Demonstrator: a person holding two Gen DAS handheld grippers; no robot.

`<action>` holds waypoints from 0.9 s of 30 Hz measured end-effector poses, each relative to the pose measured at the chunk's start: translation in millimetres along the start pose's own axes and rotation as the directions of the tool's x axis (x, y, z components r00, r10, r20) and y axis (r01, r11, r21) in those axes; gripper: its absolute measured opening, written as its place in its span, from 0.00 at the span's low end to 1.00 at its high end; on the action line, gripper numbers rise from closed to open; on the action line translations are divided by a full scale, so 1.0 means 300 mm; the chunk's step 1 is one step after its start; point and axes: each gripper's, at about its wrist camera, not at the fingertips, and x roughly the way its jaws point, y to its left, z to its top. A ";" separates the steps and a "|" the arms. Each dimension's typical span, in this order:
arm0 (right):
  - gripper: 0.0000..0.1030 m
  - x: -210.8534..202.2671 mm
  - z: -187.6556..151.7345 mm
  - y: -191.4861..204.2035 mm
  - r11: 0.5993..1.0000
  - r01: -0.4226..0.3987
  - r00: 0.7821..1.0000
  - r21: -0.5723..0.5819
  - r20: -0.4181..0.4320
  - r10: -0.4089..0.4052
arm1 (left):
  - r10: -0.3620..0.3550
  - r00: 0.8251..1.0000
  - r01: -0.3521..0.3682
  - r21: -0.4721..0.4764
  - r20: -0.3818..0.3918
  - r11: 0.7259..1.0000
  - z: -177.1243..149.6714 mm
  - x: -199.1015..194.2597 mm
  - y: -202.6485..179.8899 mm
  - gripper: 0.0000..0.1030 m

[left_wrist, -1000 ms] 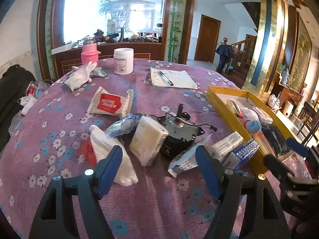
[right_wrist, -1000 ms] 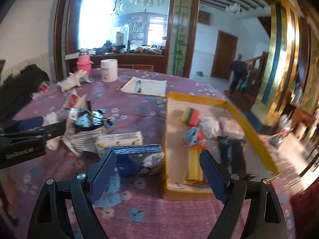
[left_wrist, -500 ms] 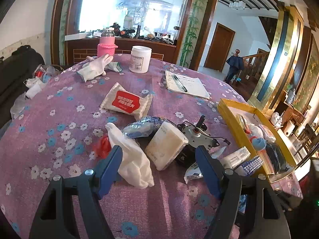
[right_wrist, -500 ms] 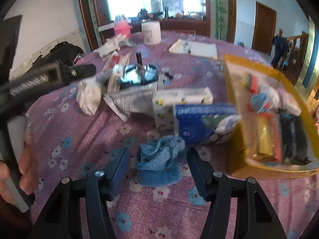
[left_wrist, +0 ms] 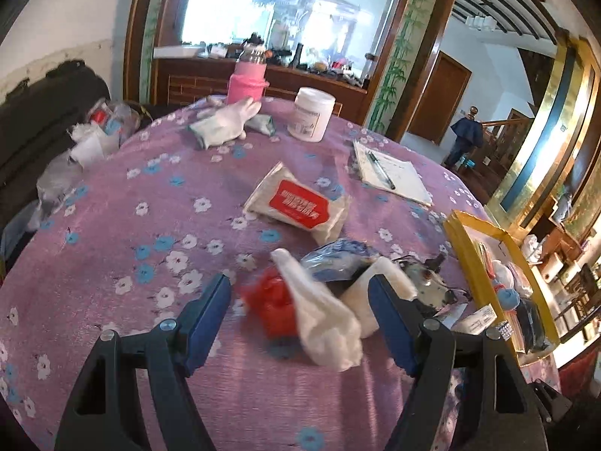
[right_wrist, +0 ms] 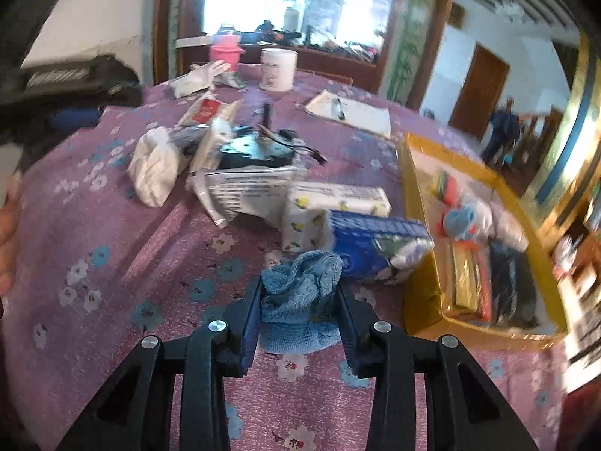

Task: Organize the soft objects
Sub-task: 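Grasp the blue towel with right tool while left tool grasps the white glove, then lift the white glove with the left tool while the right tool holds the blue towel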

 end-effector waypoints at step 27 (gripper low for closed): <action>0.39 -0.010 -0.003 -0.018 0.998 -0.041 0.999 0.037 0.011 0.041 | -0.132 0.991 0.131 0.149 -0.007 0.980 -0.084 0.018 -0.120 0.12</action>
